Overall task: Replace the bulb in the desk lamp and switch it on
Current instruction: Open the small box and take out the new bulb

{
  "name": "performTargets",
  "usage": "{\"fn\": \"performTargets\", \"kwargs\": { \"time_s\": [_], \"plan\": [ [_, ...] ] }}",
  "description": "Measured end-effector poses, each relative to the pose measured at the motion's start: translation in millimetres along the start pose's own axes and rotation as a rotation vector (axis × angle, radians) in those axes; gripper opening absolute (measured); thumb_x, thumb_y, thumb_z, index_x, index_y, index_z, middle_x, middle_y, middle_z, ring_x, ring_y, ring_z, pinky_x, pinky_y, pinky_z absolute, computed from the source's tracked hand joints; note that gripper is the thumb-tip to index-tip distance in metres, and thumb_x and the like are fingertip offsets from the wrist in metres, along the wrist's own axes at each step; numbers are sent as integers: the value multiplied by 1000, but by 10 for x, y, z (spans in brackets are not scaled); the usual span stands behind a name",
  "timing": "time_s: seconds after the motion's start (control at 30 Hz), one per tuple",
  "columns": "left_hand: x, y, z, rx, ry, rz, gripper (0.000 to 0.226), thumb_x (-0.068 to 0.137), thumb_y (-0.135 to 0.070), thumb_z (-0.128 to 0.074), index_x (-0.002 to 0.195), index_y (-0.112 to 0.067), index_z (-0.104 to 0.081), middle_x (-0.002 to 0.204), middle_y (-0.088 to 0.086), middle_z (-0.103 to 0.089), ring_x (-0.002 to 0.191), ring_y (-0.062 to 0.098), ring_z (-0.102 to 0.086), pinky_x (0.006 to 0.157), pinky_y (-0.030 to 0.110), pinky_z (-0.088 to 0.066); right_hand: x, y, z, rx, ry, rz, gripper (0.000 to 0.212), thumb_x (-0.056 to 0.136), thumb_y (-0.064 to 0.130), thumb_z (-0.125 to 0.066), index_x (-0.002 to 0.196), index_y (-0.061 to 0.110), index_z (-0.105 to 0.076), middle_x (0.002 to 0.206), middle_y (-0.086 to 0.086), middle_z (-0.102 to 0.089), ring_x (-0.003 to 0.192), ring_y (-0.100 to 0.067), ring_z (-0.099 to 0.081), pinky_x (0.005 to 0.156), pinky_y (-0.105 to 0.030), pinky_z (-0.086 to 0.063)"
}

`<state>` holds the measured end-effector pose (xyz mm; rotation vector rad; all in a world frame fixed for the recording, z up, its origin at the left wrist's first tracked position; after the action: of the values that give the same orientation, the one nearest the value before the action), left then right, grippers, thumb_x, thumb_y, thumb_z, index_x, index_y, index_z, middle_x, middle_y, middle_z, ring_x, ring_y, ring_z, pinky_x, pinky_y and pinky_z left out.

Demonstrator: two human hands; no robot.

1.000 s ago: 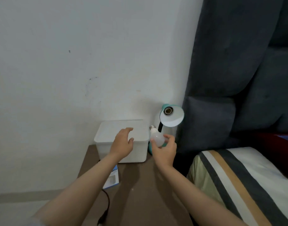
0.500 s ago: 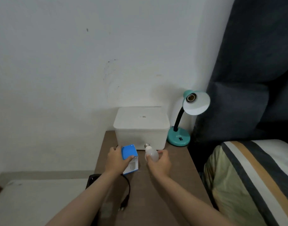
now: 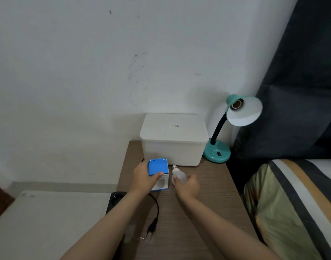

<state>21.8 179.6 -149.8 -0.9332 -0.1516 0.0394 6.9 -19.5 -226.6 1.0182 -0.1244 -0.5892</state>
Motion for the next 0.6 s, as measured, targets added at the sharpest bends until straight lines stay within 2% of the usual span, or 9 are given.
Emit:
{"fn": "performTargets", "kwargs": {
  "time_s": [0.13,0.23,0.33,0.4,0.47,0.6],
  "plan": [
    [-19,35,-8,-68,-22,2,47,72,-26,-77,112,-13,-55,107,3,-63,94,13,-56,67,16,-42,-25,70,67,-51,-19,53,55,76,42,-69,118,12,-49,122,-10,-51,109,-30,-54,86,-43,-51],
    [-44,85,-26,-96,-47,23,49,72,-28,-77,113,-12,-54,111,5,-63,92,10,-53,70,18,-44,-163,317,189,21,-56,294,34,84,27,-63,115,14,-54,114,-1,-53,104,-19,-55,80,-28,-48],
    [-62,126,-19,-114,-74,47,51,72,-28,-78,113,-10,-53,113,7,-62,94,11,-53,73,24,-47,-284,518,143,130,59,414,26,87,14,-58,113,16,-56,108,5,-55,99,-9,-55,74,-15,-45],
    [-65,130,-13,-127,-81,31,49,72,-26,-78,111,-10,-53,112,7,-62,93,12,-54,71,20,-46,-286,566,22,150,170,400,29,87,9,-57,116,14,-56,110,3,-57,97,-8,-55,78,-18,-49],
    [-68,124,-9,-139,-76,1,46,73,-25,-77,111,-11,-54,110,5,-63,94,12,-56,70,16,-44,-268,560,-89,155,256,370,31,86,7,-58,116,14,-57,112,2,-58,96,-6,-56,75,-16,-47],
    [-74,174,-44,-179,-12,-39,45,76,-19,-74,115,-12,-53,116,4,-62,107,16,-57,89,30,-51,-263,531,-167,217,290,356,30,85,7,-60,112,19,-59,112,2,-60,96,-5,-58,76,-17,-48]
  ]
}}
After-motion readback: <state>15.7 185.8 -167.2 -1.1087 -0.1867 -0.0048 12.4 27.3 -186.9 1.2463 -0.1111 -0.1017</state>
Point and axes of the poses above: each hand's wrist, its own x-axis towards the middle knuckle, its own z-axis out of the back of the hand, y = z × x, the point moved 9 cm from there along x, towards the middle knuckle
